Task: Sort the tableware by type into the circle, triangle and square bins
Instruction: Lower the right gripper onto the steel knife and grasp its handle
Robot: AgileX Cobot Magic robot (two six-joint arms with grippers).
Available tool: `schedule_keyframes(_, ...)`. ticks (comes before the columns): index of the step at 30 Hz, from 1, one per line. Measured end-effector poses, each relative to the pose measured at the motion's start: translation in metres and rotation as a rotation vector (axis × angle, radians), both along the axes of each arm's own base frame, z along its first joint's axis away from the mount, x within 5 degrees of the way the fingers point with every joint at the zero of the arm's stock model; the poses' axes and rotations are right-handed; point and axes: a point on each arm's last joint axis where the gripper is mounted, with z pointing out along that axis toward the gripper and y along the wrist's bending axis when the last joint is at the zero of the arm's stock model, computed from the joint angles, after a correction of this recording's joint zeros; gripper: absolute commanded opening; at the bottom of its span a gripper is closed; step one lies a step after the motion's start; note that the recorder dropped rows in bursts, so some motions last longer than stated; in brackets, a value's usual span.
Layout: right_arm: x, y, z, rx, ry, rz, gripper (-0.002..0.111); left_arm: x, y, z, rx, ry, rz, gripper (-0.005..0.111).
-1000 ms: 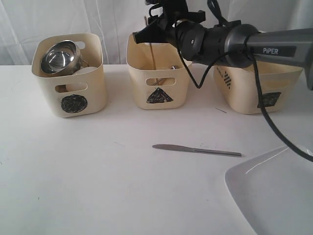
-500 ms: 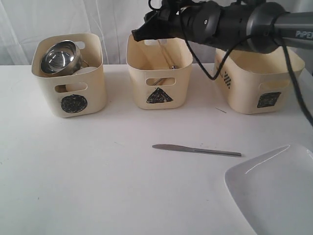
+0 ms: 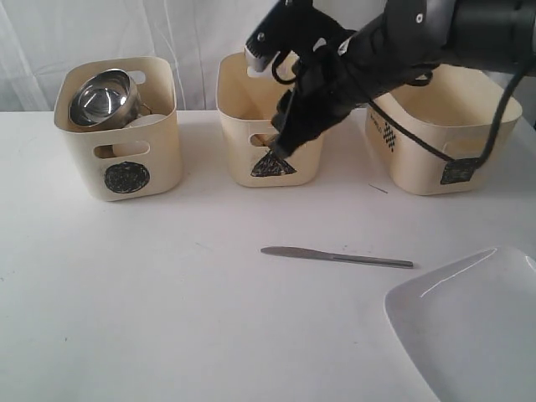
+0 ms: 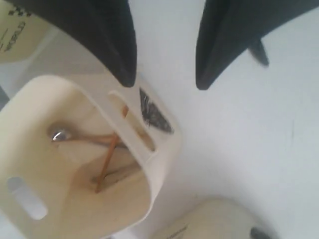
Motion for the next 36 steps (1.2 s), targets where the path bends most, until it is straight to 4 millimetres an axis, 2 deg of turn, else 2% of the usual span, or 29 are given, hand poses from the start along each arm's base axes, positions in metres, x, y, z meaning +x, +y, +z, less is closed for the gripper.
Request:
schedule_keyframes(7,-0.023,-0.014,-0.007,-0.262,0.185,0.127,0.037,0.000,0.000,0.000,0.000,0.000,0.000,0.000)
schedule_keyframes(16,-0.027,-0.017,-0.009,-0.298,0.229,0.140,0.038,0.000,0.000,0.000,0.000,0.000,0.000,0.000)
schedule_keyframes(21,-0.032,-0.011,-0.011,-0.375,0.229,0.228,0.038,0.000,0.000,0.000,0.000,0.000,0.000,0.000)
schedule_keyframes(24,-0.034,-0.004,-0.012,-0.417,0.213,0.301,0.045,0.000,0.000,0.000,0.000,0.000,0.000,0.000)
schedule_keyframes(27,-0.031,0.001,-0.025,-0.447,0.237,0.347,0.052,0.000,0.000,0.000,0.000,0.000,0.000,0.000)
schedule_keyframes(36,-0.009,0.008,-0.091,-0.520,0.364,0.402,0.053,0.000,0.000,0.000,0.000,0.000,0.000,0.000)
